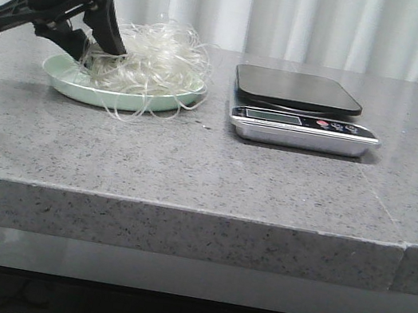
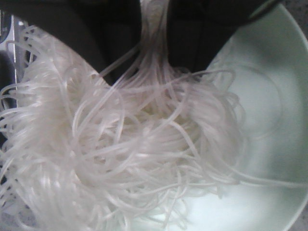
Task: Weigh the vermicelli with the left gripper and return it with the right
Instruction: 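Lift the vermicelli with the left gripper and carry it over the scale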
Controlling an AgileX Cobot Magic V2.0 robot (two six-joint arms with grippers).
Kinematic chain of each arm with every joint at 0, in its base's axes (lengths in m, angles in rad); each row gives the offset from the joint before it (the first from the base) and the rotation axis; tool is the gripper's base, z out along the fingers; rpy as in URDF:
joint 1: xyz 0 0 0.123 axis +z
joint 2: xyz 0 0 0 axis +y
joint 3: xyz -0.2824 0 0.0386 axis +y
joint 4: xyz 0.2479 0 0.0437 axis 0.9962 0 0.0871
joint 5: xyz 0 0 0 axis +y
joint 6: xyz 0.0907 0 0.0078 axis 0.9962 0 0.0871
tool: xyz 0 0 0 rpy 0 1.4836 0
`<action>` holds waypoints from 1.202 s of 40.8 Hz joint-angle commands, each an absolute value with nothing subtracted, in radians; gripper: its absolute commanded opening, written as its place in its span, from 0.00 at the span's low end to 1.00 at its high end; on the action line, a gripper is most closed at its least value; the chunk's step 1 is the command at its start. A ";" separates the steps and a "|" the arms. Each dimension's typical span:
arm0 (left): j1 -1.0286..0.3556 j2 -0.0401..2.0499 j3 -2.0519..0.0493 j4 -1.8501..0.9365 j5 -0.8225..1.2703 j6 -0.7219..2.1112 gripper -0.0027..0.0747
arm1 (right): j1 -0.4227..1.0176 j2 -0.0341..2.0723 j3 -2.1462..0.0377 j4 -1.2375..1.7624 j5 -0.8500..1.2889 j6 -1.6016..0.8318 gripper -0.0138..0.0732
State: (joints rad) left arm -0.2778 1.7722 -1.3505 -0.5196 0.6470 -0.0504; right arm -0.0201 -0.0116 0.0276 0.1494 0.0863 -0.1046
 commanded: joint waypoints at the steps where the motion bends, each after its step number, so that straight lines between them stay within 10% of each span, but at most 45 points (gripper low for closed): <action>1: -0.276 1.725 -1.411 -0.542 0.608 -0.053 0.22 | -0.027 -0.026 0.019 0.156 -0.006 -0.103 0.34; 49: -0.600 1.760 -1.846 -0.558 0.407 -0.019 0.22 | -0.027 -0.026 0.019 0.156 -0.006 -0.103 0.34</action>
